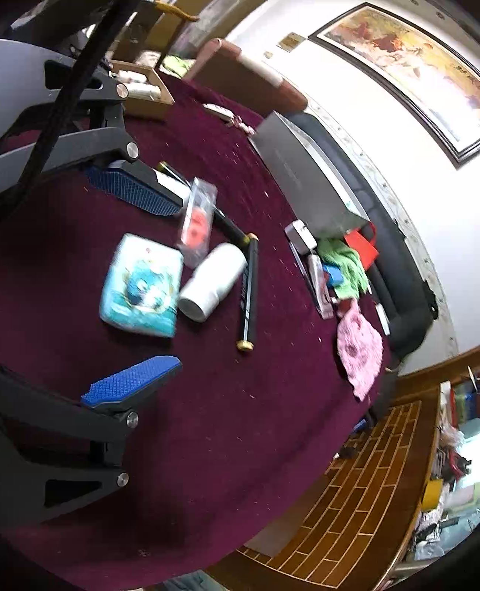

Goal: Organize objects
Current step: 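Grasp the white plastic bottle with the left gripper, then grasp the blue cartoon tissue packet with the right gripper while the left gripper holds the bottle, then carry the bottle and tissue packet into the tray and lower them, then open both grippers to release the bottle and tissue packet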

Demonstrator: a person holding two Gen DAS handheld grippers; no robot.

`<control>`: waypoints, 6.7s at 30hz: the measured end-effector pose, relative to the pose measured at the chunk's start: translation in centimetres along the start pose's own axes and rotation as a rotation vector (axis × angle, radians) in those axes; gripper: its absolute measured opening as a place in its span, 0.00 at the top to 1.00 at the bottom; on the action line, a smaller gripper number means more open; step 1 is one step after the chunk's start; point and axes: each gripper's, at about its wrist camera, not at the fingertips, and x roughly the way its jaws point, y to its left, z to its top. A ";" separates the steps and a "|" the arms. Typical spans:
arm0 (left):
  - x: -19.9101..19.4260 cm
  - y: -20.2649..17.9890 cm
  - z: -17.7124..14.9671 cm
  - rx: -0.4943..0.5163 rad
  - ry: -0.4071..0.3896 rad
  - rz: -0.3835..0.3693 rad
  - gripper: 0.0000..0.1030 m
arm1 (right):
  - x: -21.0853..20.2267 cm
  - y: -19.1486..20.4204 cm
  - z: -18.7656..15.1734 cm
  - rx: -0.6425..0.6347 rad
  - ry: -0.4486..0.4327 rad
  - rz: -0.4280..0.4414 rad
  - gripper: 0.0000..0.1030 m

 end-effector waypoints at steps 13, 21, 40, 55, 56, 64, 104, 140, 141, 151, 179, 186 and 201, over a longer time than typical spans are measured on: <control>5.5 -2.1 1.5 0.024 0.052 0.031 0.32 | 2.1 -3.1 -0.2 0.038 -0.044 0.018 0.23; 6.9 -2.1 2.4 0.019 0.039 0.034 0.32 | 2.4 -4.1 -0.1 0.077 -0.030 0.031 0.23; 3.5 2.2 -0.7 -0.187 0.057 -0.130 0.72 | 4.2 -4.3 -1.0 0.091 0.032 0.041 0.23; 0.3 2.5 -6.2 -0.178 0.046 -0.097 0.72 | 6.1 -1.9 -2.3 0.081 0.206 0.424 0.19; 0.3 2.5 -6.3 -0.179 0.042 -0.095 0.72 | 6.6 -1.2 -2.6 0.064 0.266 0.500 0.19; 0.3 2.5 -6.7 -0.194 0.005 -0.089 0.72 | 6.1 -0.3 -2.6 -0.026 0.187 0.320 0.19; -5.4 5.9 -10.5 -0.273 -0.025 -0.184 0.72 | 8.2 9.9 -4.8 -0.486 0.276 -0.096 0.53; -14.7 10.1 -15.3 -0.351 -0.208 -0.143 0.72 | -3.5 17.1 -10.4 -0.439 0.203 0.126 0.54; -14.9 10.6 -15.5 -0.362 -0.211 -0.139 0.72 | -3.5 17.5 -10.6 -0.444 0.203 0.131 0.54; -15.0 15.9 -16.7 -0.479 -0.238 -0.081 0.72 | -3.1 21.0 -12.0 -0.458 0.235 0.197 0.54; -9.3 24.5 -15.9 -0.640 -0.149 -0.098 0.72 | 3.4 29.2 -17.6 -0.540 0.407 0.254 0.54; -8.1 24.5 -15.5 -0.646 -0.125 -0.128 0.72 | 4.3 29.9 -18.7 -0.596 0.408 0.216 0.54; -6.2 24.0 -14.2 -0.631 -0.085 -0.104 0.72 | 4.5 29.9 -20.0 -0.653 0.403 0.198 0.50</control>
